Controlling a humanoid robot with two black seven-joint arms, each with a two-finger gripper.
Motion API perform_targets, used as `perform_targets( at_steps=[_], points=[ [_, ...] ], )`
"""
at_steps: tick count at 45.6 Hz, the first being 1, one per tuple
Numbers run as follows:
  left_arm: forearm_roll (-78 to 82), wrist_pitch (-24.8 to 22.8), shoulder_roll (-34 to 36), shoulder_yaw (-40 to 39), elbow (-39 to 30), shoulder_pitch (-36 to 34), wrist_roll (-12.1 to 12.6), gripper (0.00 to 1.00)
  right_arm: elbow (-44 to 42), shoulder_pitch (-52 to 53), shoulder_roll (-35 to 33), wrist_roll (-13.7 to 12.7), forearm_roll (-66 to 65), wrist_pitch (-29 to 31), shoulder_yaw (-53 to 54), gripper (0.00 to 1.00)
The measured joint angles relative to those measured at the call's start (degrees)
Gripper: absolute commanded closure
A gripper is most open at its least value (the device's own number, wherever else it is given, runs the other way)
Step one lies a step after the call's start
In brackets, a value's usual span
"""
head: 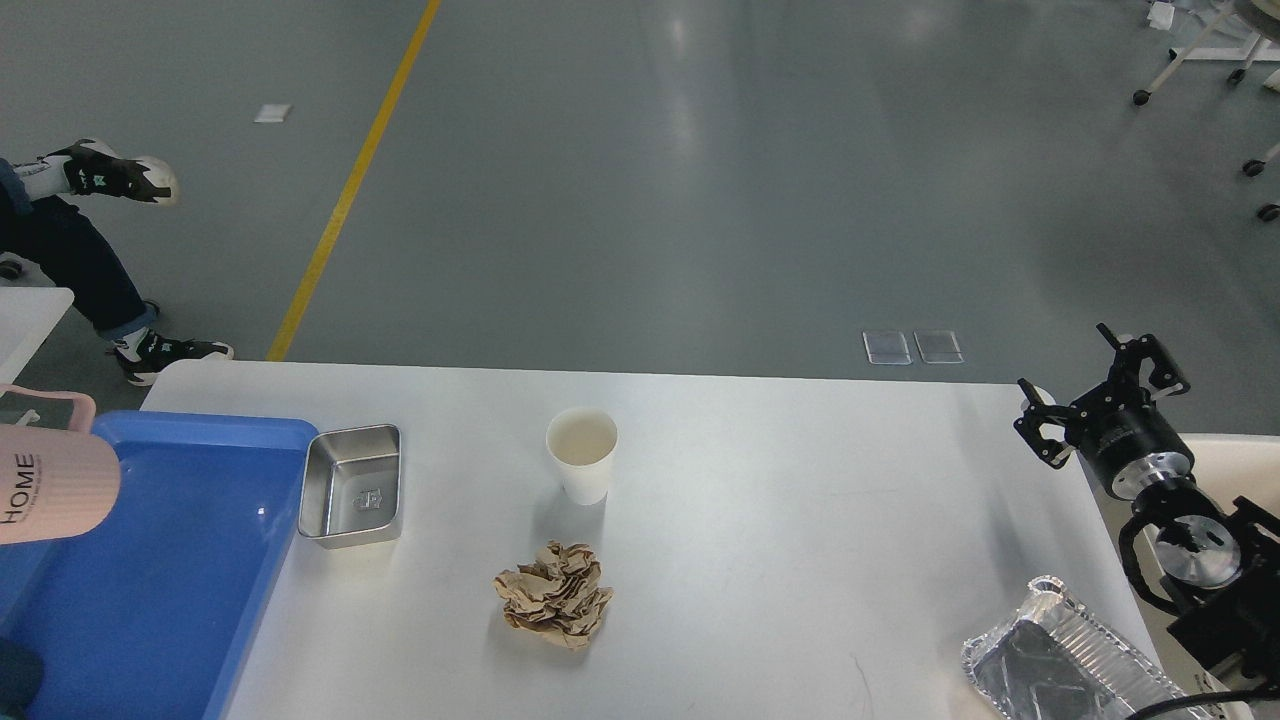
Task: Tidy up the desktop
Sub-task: 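Lift the pink mug and lower it into the blue tray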
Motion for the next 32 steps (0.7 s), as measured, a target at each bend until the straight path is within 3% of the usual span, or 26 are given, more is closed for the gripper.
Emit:
perform_targets(
  at_steps=[10,13,17,23,32],
  points=[
    [0.14,-2.15,3.45,-0.21,0.43,0.21,-1.09,1.0,0.0,0.16,0.34,0.0,0.0,0.0,0.0,0.0],
    [0.18,-2.14,2.65,0.33,0.48,0.63,-0.38,1.0,0.0,0.15,0.41,0.01,0.0,0.0,0.0,0.0],
    [0.21,-0.99,-0.14,3.99,0.97,0.94,2.68,1.0,0.0,-0.01,0.43,0.03,0.0,-0.01,0.0,0.0],
    [0.11,4.32,-4.92,11.49,2.3,0.98,6.09,1.0,0.0,-0.11,0.44,0.09,0.0,-0.04,-0.01,0.0],
    [-0.23,15.98,-13.07,22.31,4.97,1.13,6.99,1.0,-0.03,-0.35,0.51,0.1,0.0,-0.04,-0.09,0.0]
  ],
)
